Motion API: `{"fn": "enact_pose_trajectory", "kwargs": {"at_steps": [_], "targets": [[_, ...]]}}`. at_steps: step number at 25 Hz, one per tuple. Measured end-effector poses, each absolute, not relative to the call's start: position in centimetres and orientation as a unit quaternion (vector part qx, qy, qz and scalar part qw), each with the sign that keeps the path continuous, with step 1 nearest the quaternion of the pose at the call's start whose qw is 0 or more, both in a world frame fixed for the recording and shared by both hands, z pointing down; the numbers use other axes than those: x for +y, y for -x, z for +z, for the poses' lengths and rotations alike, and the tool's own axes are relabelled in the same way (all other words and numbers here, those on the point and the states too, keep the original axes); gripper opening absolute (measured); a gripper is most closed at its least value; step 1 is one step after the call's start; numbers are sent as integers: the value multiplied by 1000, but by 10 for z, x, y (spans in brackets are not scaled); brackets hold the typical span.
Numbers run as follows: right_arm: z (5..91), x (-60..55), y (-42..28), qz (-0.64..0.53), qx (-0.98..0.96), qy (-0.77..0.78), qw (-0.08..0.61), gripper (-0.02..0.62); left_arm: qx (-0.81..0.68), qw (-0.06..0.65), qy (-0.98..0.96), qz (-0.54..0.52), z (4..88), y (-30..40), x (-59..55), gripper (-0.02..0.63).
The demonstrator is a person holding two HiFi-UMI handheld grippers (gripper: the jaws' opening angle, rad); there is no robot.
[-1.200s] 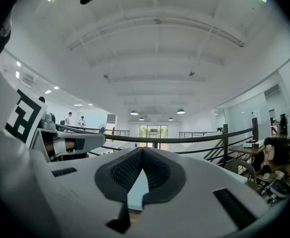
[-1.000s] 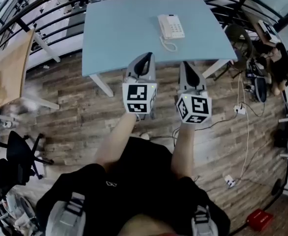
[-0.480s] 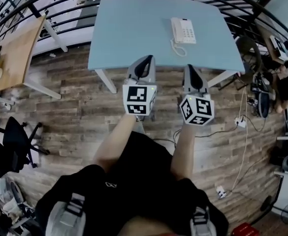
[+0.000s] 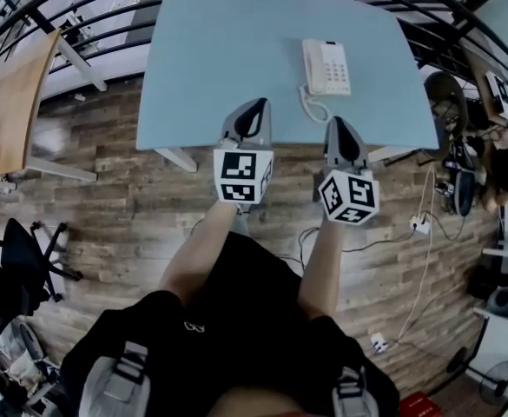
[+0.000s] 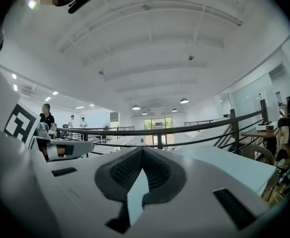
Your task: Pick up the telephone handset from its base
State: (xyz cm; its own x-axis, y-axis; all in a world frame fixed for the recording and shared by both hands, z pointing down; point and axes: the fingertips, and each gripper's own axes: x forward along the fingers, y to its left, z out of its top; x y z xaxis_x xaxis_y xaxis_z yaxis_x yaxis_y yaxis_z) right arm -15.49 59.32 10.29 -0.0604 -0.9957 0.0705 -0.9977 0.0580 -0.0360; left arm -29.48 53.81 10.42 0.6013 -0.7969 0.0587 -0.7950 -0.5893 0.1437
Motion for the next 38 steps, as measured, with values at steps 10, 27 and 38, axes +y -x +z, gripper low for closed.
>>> {"fn": "enact_pose_trajectory", "kwargs": {"at_steps": [10,27,38], "targets": [[107,412,104,22,-707,-704,62,-6,-428,95,-898,43,128,251,351,-2],[115,341,41,29,-704,-706,71,-5,-405,138,-902,49,151,179,273,-2],[163,310,30,114,-754,-640,96,-3,-427,158,-889,55,163,164,268,-2]]}}
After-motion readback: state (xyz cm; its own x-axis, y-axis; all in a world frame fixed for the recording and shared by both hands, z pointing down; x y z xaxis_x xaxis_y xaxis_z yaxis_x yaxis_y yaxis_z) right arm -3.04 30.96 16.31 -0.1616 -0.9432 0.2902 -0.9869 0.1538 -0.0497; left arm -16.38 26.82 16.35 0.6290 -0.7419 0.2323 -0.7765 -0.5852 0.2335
